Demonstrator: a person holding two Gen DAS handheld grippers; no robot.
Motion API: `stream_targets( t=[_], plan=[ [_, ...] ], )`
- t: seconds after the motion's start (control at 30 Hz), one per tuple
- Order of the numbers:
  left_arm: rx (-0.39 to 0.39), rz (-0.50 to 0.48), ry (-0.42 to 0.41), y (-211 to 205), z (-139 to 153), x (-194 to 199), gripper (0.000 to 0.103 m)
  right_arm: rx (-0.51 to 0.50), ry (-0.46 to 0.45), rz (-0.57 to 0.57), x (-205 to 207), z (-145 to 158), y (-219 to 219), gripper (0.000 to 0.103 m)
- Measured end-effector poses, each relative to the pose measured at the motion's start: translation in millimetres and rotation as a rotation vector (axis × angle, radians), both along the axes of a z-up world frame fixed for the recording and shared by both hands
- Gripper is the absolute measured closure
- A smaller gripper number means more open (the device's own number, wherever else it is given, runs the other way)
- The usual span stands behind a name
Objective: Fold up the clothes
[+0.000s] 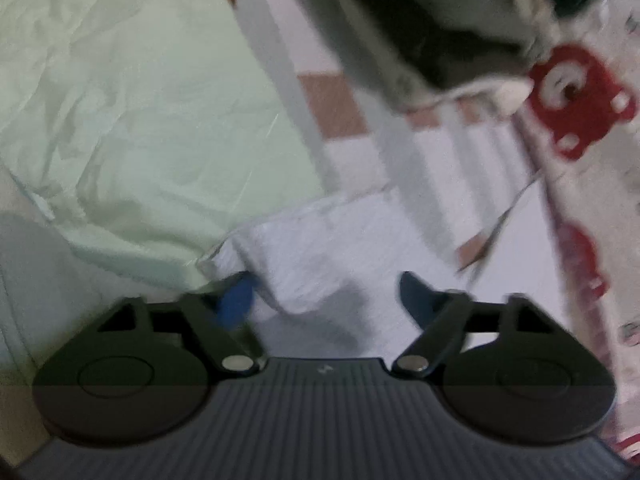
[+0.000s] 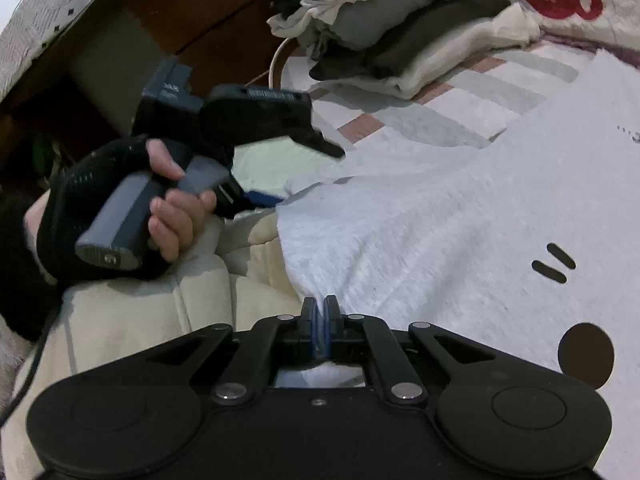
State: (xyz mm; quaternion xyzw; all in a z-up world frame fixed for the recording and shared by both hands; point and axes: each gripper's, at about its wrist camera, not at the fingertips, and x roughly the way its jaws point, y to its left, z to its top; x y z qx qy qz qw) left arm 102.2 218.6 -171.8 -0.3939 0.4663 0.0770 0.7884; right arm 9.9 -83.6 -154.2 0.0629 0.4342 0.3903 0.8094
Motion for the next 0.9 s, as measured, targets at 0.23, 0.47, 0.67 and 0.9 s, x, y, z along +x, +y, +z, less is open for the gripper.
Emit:
stream_targets(
  t=[0.23, 0.47, 0.67, 0.9],
  plan=[
    [0.052, -0.101, -0.103, -19, 15, -1, 0.097, -0.016, -0.024, 0.011, -3, 0, 2, 0.097],
    [0.274, -0.080, -0.043, -31, 31, -3, 0.044, -0.039, -0.052, 0.018, -6, 1, 5, 0.097],
    [0.215, 0.019, 0.088, -9, 16, -1, 0.019, -0.038, -0.051, 0.017, -5, 0, 6, 0.097],
    [0.270, -0.129, 0.213, -30, -11, 32, 0.007, -0.032, -0.061, 0.019, -6, 1, 5, 0.097]
  ],
)
